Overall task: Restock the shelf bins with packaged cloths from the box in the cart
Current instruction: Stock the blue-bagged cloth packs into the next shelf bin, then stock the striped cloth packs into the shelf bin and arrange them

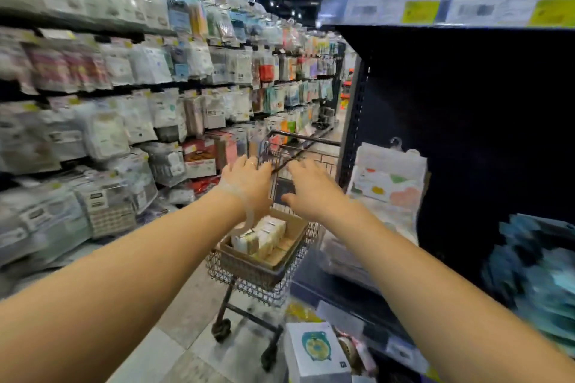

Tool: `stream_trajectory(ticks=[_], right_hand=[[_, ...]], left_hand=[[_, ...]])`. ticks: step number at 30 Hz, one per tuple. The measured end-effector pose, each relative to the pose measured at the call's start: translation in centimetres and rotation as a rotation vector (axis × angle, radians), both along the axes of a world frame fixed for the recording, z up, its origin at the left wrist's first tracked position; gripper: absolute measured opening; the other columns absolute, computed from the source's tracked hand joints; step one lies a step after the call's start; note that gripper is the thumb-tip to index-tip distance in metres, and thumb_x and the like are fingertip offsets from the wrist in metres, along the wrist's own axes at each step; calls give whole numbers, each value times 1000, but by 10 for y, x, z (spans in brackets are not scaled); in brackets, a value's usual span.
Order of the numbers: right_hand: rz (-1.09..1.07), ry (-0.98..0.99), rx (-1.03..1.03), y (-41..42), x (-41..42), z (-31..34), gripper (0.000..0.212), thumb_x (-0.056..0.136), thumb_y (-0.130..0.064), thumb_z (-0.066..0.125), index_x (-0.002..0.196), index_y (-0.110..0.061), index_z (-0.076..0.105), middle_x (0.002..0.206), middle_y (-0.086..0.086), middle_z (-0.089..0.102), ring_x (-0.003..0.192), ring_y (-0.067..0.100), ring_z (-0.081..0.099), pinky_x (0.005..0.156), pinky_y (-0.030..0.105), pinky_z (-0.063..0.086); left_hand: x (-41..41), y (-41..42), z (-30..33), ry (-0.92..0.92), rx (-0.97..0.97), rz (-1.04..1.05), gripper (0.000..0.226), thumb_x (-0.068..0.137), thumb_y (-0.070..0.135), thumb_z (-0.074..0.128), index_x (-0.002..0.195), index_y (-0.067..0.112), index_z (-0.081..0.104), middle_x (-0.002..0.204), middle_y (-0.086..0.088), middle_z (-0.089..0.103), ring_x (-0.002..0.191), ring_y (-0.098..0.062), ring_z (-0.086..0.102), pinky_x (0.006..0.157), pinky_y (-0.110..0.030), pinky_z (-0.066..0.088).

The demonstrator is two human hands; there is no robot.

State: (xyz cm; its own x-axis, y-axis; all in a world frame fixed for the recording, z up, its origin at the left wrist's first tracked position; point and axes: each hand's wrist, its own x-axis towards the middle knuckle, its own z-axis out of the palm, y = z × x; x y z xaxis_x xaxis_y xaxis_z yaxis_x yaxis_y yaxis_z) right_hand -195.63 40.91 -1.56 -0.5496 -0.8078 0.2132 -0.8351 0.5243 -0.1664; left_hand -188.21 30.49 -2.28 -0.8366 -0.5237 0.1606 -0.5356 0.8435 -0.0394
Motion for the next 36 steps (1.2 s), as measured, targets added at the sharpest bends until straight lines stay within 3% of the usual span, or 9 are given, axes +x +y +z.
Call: stream_trajectory(ticks=[3,6,13,17,22,29,36], right_hand=[[27,-33,55,-58,22,-26,47,91,-24,56,132,-12,38,132,13,41,125,34,39,98,44,41],[26,-73,117,-101,35,-49,43,92,-22,55,131,-12,38,131,14,42,122,34,42,92,43,43],[-33,-156,172,-169,16,-74,45,89,-23,58,129,-12,42,132,13,42,122,32,41,99,43,43],[-89,-162,197,-207,-20,-85,44,88,-19,59,129,-13,42,131,12,43,121,31,42,97,42,43],[-151,-150,216,-260,-84,-83,42,90,-20,57,128,-11,41,133,14,40,123,34,39,96,44,41],[-214,-168,184,-321,-173,-79,42,90,-21,57,128,-11,41,133,14,41,124,34,41,97,44,44],[-288,-238,245,-352,-233,-118,54,89,-29,61,134,-12,38,135,14,40,124,35,40,97,44,42]], left_hand=[[26,-49,-20,-37,16,39,72,86,54,53,142,15,31,149,-11,31,140,-30,24,113,-44,29],[43,-89,-38,-97,60,77,66,88,42,56,142,15,30,148,-11,30,139,-30,25,112,-44,29],[33,-161,-59,-119,115,79,67,89,39,55,145,15,27,148,-9,30,138,-29,26,111,-42,29],[-3,-195,-67,-133,114,39,55,89,38,54,135,14,37,144,-12,35,134,-31,30,109,-42,32],[-67,-245,-72,-128,103,-10,59,92,40,50,141,15,30,150,-12,27,141,-31,21,113,-44,27],[-155,-314,-64,-116,121,-64,56,89,38,54,136,16,35,144,-11,34,135,-31,30,108,-43,33],[-211,-366,-94,-196,168,-125,57,90,37,55,138,14,34,143,-12,34,134,-31,30,106,-43,35]])
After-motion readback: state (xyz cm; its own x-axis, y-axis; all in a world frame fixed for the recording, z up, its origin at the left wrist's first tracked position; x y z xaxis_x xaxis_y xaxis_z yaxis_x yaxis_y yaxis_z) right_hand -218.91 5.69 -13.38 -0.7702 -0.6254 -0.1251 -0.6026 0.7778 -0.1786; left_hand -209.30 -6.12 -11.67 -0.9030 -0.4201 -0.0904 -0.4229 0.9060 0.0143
